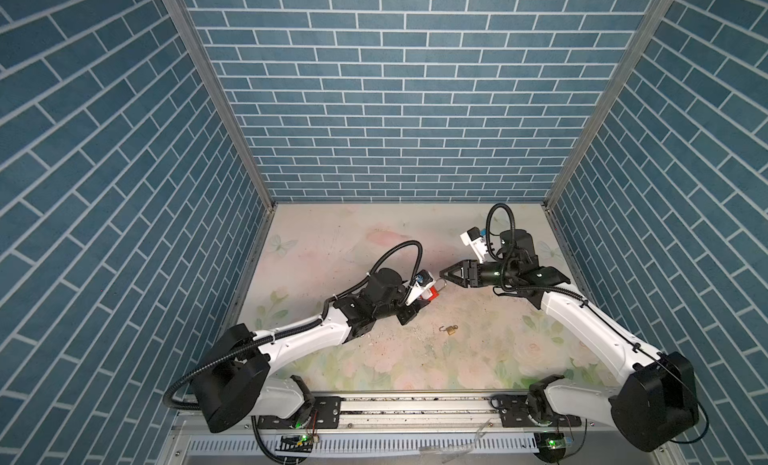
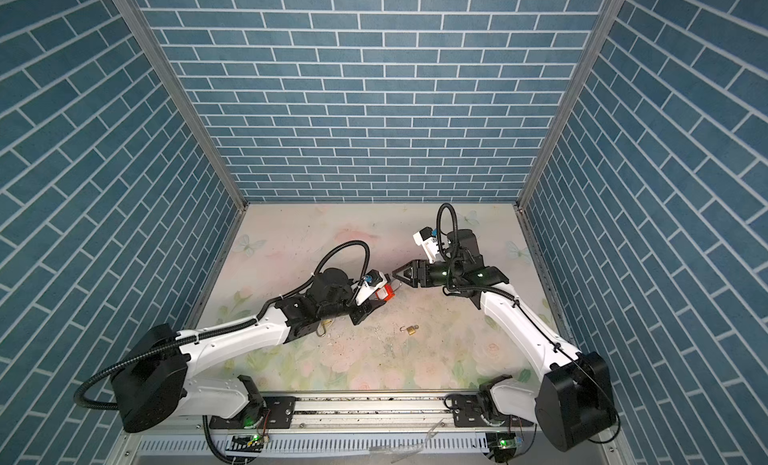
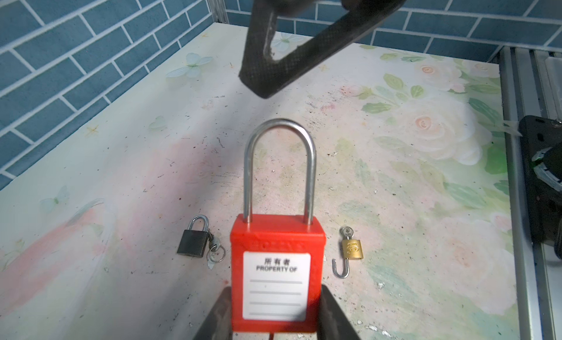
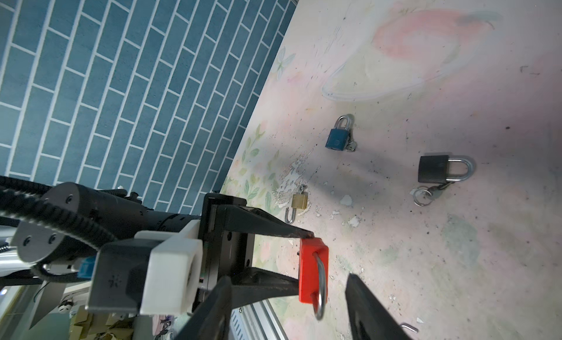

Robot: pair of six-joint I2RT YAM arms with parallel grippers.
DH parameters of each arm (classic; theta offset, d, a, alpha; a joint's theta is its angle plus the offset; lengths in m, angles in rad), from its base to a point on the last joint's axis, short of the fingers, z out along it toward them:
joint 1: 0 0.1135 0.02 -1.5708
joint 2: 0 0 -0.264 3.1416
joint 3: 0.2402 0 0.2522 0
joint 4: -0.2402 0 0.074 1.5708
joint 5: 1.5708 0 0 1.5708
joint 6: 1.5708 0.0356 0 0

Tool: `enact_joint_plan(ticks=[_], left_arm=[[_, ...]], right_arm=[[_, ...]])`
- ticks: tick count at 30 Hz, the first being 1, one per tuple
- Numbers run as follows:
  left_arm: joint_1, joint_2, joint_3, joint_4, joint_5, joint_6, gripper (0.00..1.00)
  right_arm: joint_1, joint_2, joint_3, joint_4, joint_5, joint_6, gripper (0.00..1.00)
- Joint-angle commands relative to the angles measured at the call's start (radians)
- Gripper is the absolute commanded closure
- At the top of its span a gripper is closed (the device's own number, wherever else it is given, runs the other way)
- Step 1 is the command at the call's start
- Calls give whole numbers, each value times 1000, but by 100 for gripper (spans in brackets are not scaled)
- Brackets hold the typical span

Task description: Lock with the key

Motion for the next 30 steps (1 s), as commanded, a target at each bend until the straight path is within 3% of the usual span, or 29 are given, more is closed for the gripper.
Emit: enact_joint_plan(ticks=[1,14,22,30], left_arm=[[1,-38,-10,72,-31,-34,100],[0,-38,4,113,-47,-66,100],[-1,-34,6,124,-57,-82,100],[1,-22,2,134,-67,-96,100]], right_arm=[[-1,-14,-9,-3,30,-5,36],[38,48,-32,98,-20,49,36],[66,102,-32,151,-24,73,44],[86,141,-24,180,-39,86,64]])
